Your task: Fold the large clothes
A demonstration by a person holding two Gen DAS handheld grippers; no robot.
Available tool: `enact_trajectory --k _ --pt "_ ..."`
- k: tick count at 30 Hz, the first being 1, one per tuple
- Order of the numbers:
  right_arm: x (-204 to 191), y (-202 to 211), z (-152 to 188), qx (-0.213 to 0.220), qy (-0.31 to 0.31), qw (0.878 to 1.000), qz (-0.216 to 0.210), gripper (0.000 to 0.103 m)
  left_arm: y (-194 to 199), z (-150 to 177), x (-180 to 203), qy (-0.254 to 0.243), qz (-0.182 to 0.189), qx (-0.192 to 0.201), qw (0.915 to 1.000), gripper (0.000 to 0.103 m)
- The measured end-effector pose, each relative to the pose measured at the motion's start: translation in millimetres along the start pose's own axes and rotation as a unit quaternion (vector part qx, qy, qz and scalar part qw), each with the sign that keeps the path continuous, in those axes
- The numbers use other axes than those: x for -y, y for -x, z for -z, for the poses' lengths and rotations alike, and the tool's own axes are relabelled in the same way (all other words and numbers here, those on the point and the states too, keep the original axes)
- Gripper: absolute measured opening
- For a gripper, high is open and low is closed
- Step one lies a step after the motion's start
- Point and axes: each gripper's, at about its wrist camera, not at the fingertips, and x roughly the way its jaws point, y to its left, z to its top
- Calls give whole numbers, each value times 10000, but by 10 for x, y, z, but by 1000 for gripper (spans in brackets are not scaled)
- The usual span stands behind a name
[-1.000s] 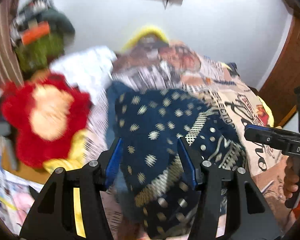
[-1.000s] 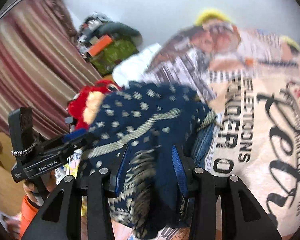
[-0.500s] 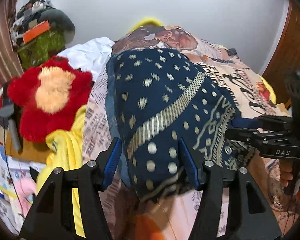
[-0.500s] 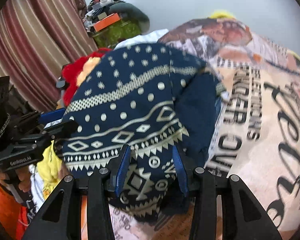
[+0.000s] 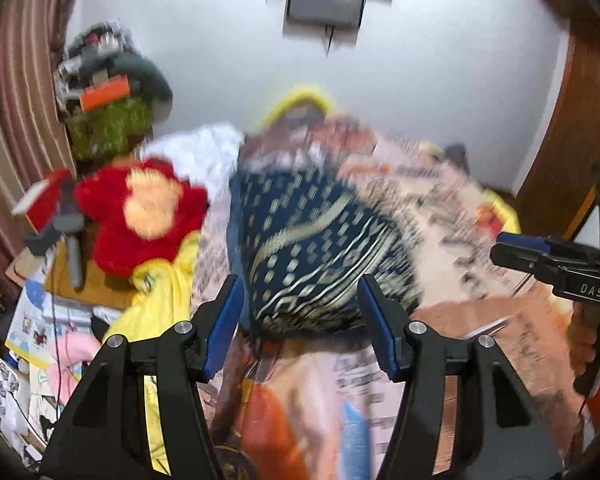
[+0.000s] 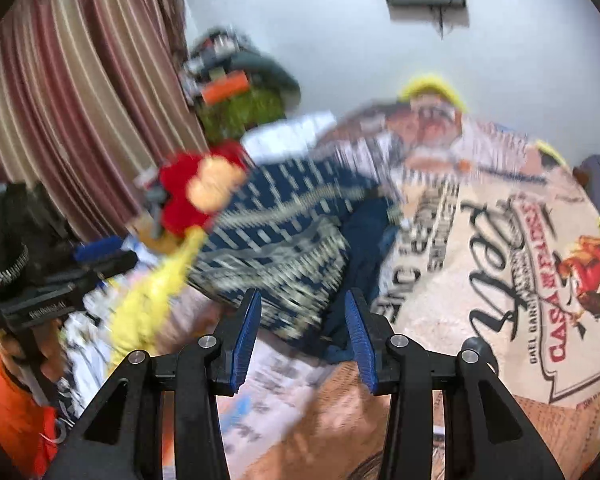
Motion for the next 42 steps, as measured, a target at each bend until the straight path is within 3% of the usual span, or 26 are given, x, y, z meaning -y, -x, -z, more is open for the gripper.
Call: enact_trajectory --k 5,9,15,20,22,23,24,26,30,34,42 --pt "-361 899 -90 954 141 9950 -249 40 828 -120 375 -175 82 923 9955 58" --pt "-659 1493 -8 1595 319 9861 -333 40 1448 -52 703 -425 -67 1667 9851 58" --pt "-1026 2143 331 2392 564 9693 -93 40 1984 181 897 -259 -72 2264 9737 58" --pt "-1202 2379 586 2639 674 9620 206 42 2179 316 931 -139 -104 2468 9689 60" --pt "-1267 2430 673 2740 710 9580 454 66 2214 355 932 -98 -201 2503 9679 71" --pt "-1295 2460 728 2867 713 9535 598 89 2231 375 928 -69 -226 2527 9673 81" --pt "-1327 2522 788 2989 715 9494 642 97 2241 397 916 -36 -255 2562 9663 90" --pt "-1373 2593 876 3169 758 9430 676 97 2245 415 903 12 -336 2616 9646 97" --pt "-1430 2613 922 3142 769 9428 802 103 2263 456 905 32 -413 2649 9634 101" --pt "-1470 2545 926 3099 870 9413 1017 103 2245 496 904 34 -405 2614 9644 102" --pt "-1469 2524 916 3080 875 9427 944 103 2209 564 911 44 -429 2535 9664 102"
